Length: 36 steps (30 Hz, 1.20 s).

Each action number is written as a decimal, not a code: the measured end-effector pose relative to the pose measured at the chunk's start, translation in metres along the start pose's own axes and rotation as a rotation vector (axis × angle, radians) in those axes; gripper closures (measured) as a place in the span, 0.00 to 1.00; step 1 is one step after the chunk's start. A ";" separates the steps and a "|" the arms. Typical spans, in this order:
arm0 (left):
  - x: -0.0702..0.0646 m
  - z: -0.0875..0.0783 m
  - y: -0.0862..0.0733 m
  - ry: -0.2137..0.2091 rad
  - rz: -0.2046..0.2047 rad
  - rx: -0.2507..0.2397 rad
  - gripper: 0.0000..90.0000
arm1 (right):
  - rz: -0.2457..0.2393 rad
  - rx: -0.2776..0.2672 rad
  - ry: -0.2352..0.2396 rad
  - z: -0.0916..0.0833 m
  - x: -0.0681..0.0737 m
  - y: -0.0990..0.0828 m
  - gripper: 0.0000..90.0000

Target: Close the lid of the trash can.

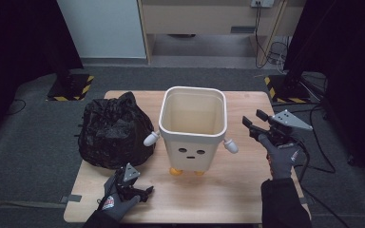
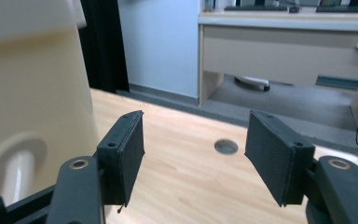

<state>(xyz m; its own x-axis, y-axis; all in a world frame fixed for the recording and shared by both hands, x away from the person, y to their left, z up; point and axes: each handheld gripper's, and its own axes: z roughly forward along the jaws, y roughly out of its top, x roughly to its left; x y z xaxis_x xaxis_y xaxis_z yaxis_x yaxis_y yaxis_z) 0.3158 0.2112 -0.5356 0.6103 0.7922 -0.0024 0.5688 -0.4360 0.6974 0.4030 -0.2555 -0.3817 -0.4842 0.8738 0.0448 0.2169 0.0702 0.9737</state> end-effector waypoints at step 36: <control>-0.001 -0.002 -0.002 0.000 0.004 0.003 0.00 | -0.003 0.325 -0.044 -0.015 -0.013 -0.113 0.40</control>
<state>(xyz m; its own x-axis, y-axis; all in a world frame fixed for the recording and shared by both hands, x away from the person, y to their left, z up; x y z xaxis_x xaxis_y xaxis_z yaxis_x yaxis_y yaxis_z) 0.3129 0.2124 -0.5354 0.6123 0.7906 0.0002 0.5682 -0.4402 0.6953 0.3718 -0.2826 -0.4892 -0.4494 0.8930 0.0252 0.4784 0.2167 0.8510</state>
